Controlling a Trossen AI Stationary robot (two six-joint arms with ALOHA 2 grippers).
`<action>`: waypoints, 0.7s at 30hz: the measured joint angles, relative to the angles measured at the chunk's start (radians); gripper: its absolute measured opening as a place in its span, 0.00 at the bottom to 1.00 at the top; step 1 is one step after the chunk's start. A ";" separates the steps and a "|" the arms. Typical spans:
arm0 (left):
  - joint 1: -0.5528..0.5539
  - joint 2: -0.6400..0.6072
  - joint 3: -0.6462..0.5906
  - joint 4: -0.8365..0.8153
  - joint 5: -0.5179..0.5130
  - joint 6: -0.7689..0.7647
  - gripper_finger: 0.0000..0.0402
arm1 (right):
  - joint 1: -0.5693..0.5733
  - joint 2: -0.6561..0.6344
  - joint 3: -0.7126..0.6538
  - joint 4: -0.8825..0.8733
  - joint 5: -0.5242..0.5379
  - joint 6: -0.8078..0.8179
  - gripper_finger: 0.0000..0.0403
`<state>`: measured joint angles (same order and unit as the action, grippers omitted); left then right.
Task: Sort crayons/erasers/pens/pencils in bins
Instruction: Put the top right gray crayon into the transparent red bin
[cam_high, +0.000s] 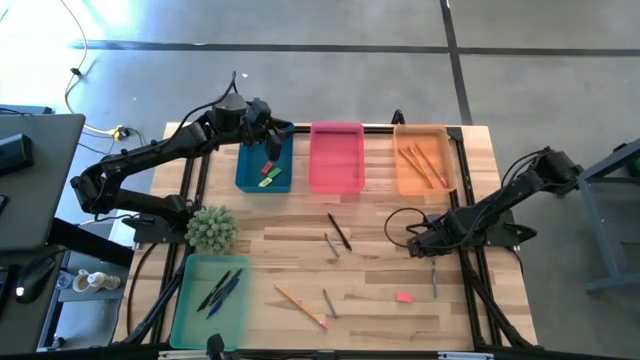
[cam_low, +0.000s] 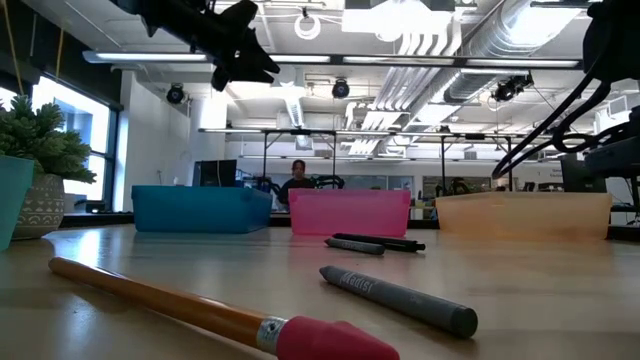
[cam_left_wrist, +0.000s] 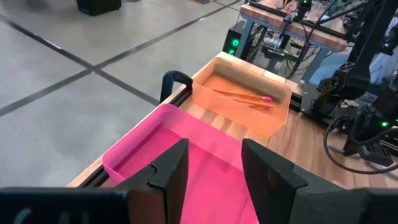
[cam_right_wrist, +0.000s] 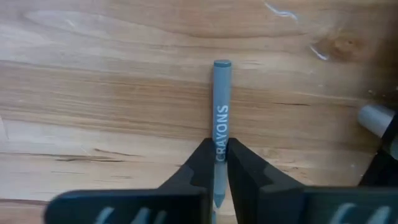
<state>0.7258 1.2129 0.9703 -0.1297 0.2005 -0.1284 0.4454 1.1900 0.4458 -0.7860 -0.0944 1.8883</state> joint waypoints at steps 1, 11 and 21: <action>0.000 0.000 0.000 -0.002 0.000 0.000 0.34 | 0.000 0.000 0.000 0.000 0.000 0.000 0.02; 0.028 -0.003 0.000 -0.045 -0.002 0.035 0.34 | 0.000 0.000 0.001 0.006 0.006 -0.002 0.01; 0.069 -0.003 0.000 -0.174 -0.002 0.094 0.34 | -0.002 0.001 0.046 0.066 0.111 -0.030 0.01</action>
<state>0.7945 1.2095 0.9703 -0.3036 0.1982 -0.0343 0.4436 1.1913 0.4922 -0.7198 0.0166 1.8584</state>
